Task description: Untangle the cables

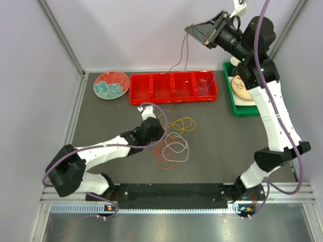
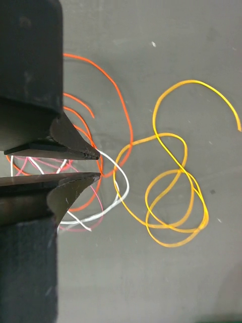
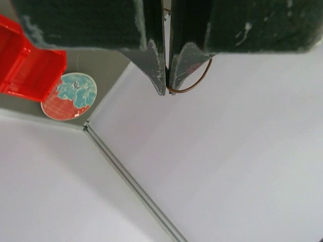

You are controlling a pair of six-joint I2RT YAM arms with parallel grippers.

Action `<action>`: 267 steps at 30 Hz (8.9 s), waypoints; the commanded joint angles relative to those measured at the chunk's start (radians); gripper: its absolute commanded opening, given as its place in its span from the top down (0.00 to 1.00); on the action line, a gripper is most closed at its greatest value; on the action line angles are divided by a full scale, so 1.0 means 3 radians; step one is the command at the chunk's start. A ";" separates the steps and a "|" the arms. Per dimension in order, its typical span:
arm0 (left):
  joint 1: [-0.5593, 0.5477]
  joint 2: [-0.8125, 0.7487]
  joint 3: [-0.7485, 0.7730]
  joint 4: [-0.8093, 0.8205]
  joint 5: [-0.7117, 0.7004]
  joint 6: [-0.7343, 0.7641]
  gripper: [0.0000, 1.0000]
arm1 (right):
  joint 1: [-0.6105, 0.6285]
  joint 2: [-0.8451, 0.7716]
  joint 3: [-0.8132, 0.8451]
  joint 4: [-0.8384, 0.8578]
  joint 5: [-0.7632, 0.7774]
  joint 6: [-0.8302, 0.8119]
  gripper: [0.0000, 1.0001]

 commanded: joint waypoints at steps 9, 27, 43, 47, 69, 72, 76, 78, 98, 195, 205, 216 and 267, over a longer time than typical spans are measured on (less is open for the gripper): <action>0.0015 -0.0648 -0.0615 -0.0061 -0.0340 0.0047 0.76 | -0.0301 0.0638 0.0907 0.0001 0.0284 -0.0072 1.00; 0.0327 -0.0899 -0.1321 0.0690 0.0007 0.0027 0.75 | -0.0578 0.1543 0.1234 0.0496 0.0305 -0.0164 1.00; 0.0506 -0.0801 -0.1352 0.0813 0.0192 -0.0003 0.78 | -0.0680 0.1861 0.0866 0.0676 0.0330 -0.0409 1.00; 0.0506 -0.0802 -0.1352 0.0808 0.0202 -0.0003 0.78 | -0.0680 0.1912 0.0851 0.0640 0.0346 -0.0537 1.00; 0.0542 -0.0786 -0.1362 0.0829 0.0243 -0.0003 0.79 | -0.0670 0.2126 0.0498 0.0640 0.0417 -0.0864 1.00; 0.0547 -0.0786 -0.1362 0.0829 0.0243 -0.0003 0.79 | -0.0634 0.2167 0.0498 0.0584 0.0519 -0.0879 1.00; 0.0547 -0.0781 -0.1357 0.0829 0.0248 -0.0009 0.79 | -0.0507 0.2218 0.0534 0.0492 0.0678 -0.0951 1.00; 0.0547 -0.0776 -0.1357 0.0829 0.0248 -0.0009 0.80 | -0.0445 0.2234 0.0544 0.0416 0.0877 -0.1022 1.00; 0.0562 -0.0791 -0.1367 0.0834 0.0258 -0.0009 0.80 | -0.0169 0.2449 0.0202 0.0068 0.1767 -0.1192 1.00; -0.0501 0.0256 -0.0135 -0.0720 -0.0499 -0.0162 0.62 | 0.1028 -0.1663 -0.4866 -0.0096 0.1281 -0.0149 0.36; -0.0572 0.0217 -0.0083 -0.1247 -0.0784 -0.0801 0.66 | 0.1059 -0.1611 -0.4902 -0.0061 0.1292 -0.0133 0.36; -0.0900 -0.0040 -0.0007 -0.1635 -0.1112 -0.1082 0.57 | 0.1064 -0.1514 -0.4902 -0.0004 0.1276 -0.0138 0.36; -0.1007 0.0446 0.0285 -0.1830 -0.1163 -0.1195 1.00 | 0.1145 -0.1371 -0.4963 0.0103 0.1271 -0.0102 0.37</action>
